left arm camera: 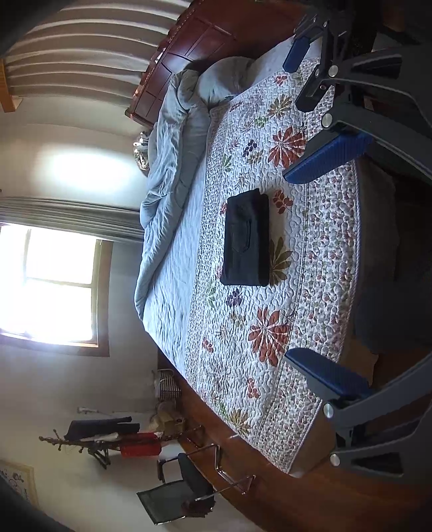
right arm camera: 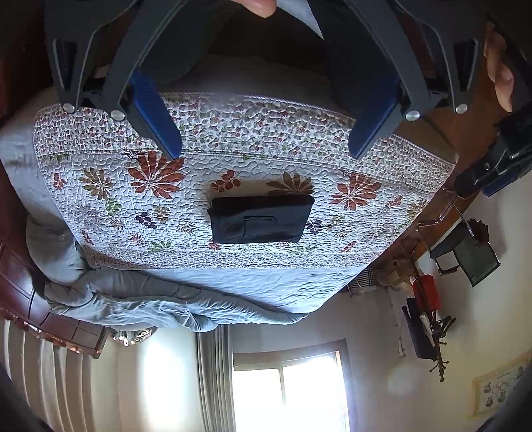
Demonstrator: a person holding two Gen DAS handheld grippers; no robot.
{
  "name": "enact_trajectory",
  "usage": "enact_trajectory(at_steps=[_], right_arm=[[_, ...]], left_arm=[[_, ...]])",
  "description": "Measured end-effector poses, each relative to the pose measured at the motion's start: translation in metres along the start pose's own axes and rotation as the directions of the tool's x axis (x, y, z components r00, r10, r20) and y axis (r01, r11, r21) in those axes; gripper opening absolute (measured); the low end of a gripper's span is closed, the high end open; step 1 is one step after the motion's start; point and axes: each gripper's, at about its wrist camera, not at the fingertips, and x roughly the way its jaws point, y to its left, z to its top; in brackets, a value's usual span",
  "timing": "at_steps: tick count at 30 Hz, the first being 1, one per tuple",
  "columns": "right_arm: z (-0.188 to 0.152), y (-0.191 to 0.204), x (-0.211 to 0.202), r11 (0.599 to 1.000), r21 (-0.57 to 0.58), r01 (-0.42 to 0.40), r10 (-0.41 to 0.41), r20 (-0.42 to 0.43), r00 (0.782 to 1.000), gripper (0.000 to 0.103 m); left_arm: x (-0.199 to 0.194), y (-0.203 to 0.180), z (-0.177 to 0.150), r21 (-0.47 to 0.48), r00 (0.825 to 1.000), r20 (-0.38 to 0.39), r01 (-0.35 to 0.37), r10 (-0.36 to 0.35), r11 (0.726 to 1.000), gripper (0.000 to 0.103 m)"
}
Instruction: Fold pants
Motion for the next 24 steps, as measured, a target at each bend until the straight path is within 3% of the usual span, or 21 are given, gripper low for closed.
enact_trajectory(at_steps=[24], right_arm=[[0.002,-0.002,0.009,1.000,0.015,-0.014,0.014,0.001,1.000,0.100]], left_arm=[[0.013,-0.001,-0.001,0.007,0.999,-0.015,-0.036,0.036,0.999,0.099]])
